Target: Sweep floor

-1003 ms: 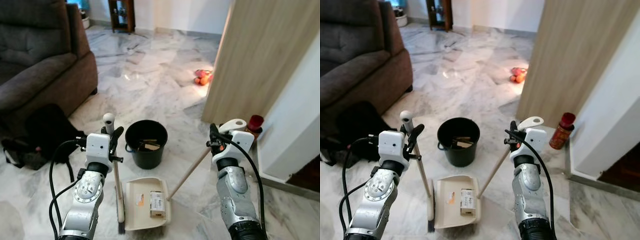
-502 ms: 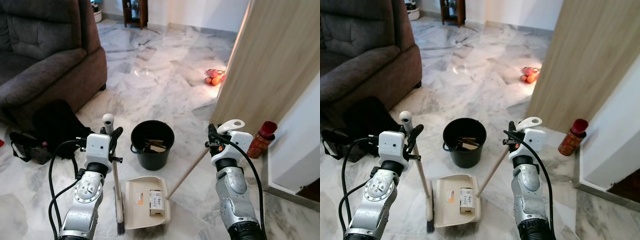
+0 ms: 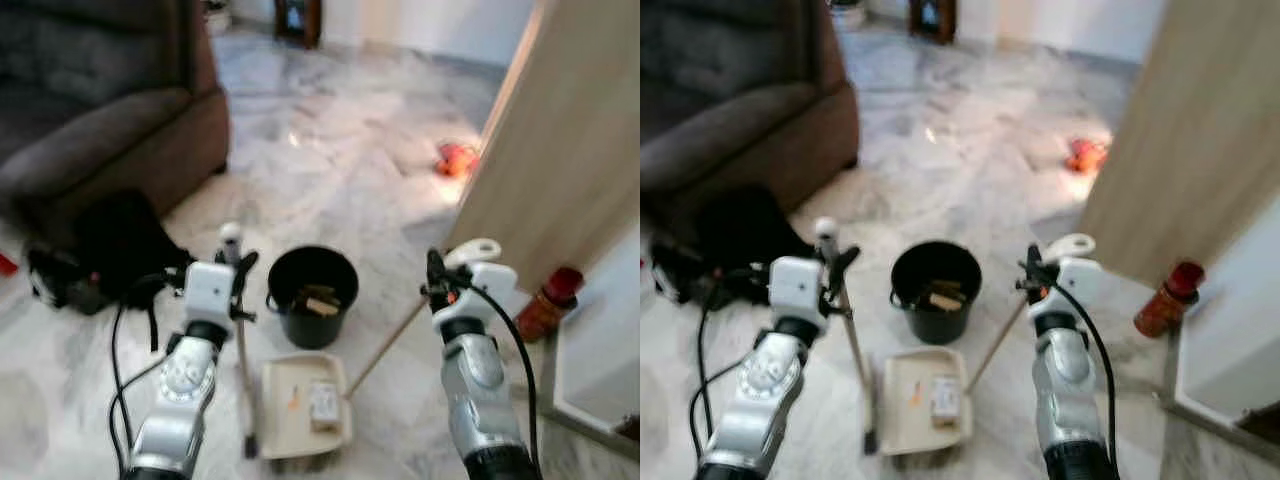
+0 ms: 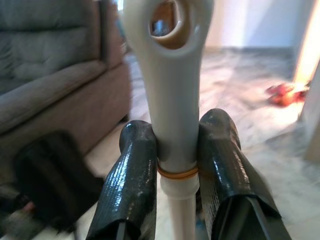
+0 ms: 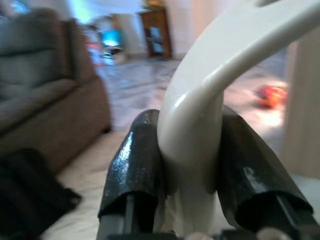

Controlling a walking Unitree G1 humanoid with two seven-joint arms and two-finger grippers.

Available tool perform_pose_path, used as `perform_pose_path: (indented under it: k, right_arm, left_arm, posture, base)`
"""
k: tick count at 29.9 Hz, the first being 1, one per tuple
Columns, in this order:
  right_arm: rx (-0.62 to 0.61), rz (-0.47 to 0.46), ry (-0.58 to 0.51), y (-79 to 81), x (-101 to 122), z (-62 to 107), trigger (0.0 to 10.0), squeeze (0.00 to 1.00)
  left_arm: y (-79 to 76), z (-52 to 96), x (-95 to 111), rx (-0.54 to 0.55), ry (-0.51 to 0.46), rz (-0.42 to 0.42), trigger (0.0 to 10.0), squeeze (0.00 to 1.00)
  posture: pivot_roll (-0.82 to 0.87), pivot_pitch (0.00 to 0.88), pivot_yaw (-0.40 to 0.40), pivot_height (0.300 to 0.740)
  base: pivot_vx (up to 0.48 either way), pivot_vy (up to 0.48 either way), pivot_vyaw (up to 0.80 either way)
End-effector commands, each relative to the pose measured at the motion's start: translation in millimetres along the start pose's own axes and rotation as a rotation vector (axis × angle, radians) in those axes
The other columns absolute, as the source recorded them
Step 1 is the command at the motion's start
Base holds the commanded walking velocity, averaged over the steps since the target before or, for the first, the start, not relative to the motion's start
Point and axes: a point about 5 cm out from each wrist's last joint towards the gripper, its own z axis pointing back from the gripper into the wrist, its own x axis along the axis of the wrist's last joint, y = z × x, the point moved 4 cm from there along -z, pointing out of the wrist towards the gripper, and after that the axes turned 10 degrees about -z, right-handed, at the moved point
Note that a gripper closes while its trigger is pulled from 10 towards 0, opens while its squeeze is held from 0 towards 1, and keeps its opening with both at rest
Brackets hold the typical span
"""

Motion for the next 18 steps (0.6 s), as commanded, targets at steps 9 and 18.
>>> perform_pose_path:
  k: [9, 18]
  right_arm:
    - [-0.014, -0.057, -0.066, -1.8, 15, -1.9, 10.0, 0.0]
    - [-0.037, -0.056, -0.122, -6.2, 31, -4.1, 10.0, 0.0]
  left_arm:
    - [-4.0, -2.9, 10, -0.012, -0.045, -0.007, 10.0, 0.0]
    - [7.1, 7.7, 3, 0.011, -0.036, -0.068, 10.0, 0.0]
  posture:
    - [0.12, 0.036, -0.01, 0.74]
    - [0.12, 0.048, -0.008, 0.74]
  base:
    - [0.0, 0.0, 0.0]
    - [0.0, 0.0, 0.0]
